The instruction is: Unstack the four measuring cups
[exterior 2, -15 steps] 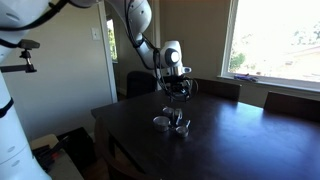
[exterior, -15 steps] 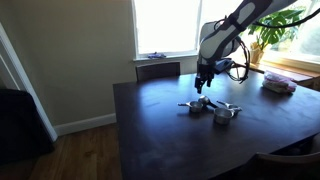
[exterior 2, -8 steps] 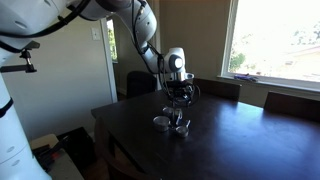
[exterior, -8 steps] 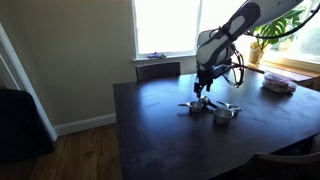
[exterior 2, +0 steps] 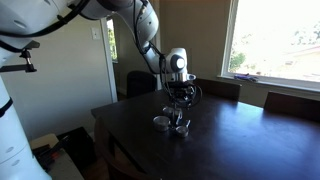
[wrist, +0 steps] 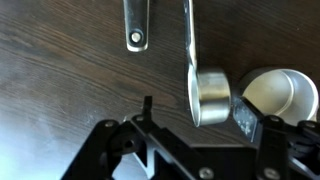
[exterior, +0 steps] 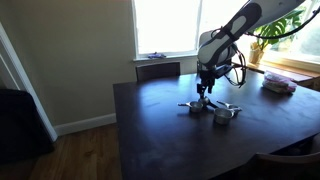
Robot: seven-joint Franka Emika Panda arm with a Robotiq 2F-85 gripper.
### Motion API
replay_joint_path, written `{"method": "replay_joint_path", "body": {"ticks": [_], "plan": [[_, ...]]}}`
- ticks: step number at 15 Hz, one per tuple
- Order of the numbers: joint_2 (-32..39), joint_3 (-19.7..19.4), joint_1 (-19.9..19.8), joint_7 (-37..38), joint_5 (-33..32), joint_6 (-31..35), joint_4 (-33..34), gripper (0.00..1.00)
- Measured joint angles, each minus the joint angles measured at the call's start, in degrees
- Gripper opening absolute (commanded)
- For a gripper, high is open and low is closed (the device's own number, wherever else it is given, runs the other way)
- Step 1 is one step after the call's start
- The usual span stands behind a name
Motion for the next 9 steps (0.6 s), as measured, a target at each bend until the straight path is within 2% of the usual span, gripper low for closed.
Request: {"method": "replay_joint_path", "body": {"ticks": [3, 4, 6, 9], "plan": [[0.0, 0.6, -0.6, -1.2, 0.0, -0.9, 0.0, 0.88], [0.1, 0.7, -0.7, -1.5, 0.0, -1.2, 0.0, 0.86], [0.2, 1.3, -1.2, -2.4, 0.1, -1.5, 0.0, 0.60], [0.6, 2.2, -1.9, -3.9, 0.6, -1.5, 0.0, 0.41]]}}
